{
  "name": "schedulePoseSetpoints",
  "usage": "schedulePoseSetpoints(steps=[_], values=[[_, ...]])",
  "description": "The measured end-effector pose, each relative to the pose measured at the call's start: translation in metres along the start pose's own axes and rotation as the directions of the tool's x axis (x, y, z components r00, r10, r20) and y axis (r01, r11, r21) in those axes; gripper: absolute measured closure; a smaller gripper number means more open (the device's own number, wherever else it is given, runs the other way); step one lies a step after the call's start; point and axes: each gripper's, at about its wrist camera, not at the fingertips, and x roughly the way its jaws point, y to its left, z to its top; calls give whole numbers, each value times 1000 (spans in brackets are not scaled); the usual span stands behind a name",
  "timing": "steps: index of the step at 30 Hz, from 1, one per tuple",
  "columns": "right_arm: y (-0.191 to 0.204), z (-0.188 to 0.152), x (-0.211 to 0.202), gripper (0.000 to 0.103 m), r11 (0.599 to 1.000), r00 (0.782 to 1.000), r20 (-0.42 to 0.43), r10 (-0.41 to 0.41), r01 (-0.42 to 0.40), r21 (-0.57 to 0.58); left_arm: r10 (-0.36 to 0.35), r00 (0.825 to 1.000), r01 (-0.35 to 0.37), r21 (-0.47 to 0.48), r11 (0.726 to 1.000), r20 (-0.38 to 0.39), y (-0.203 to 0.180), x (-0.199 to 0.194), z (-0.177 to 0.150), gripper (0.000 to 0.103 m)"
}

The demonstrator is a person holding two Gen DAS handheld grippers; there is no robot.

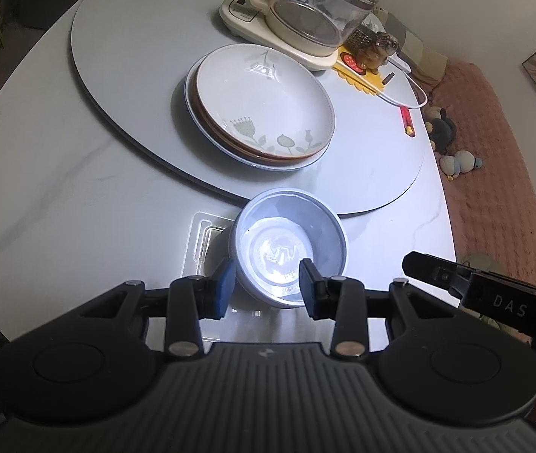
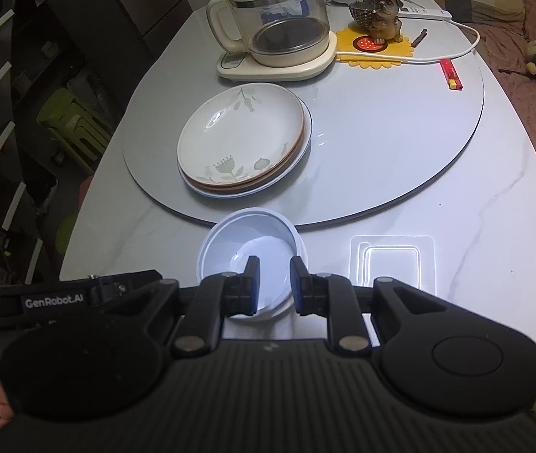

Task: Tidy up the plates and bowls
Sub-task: 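Carry the bluish bowl with both grippers over the white bowl, then lower the bluish bowl into the white bowl with both grippers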

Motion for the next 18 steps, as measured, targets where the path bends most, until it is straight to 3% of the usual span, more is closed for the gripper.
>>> schedulePoseSetpoints(steps=[1, 4, 11, 18], values=[[-1, 0, 1, 81, 1000, 1000, -5, 3, -3, 0, 6, 1000, -6, -1, 1000, -1, -1, 1, 0, 59], [-6, 3, 6, 66, 1000, 1000, -18, 9, -9, 9, 24, 1000, -24, -5, 1000, -13, -3, 7, 2, 55], [-20, 15, 21, 65, 999, 998, -46, 33, -32, 21, 52, 998, -53, -16, 998, -43, -6, 25, 2, 55], [-30, 22, 47, 66, 998, 992, -107, 67, -66, 15, 80, 994, -86, -87, 992, -77, 3, 52, 5, 52]])
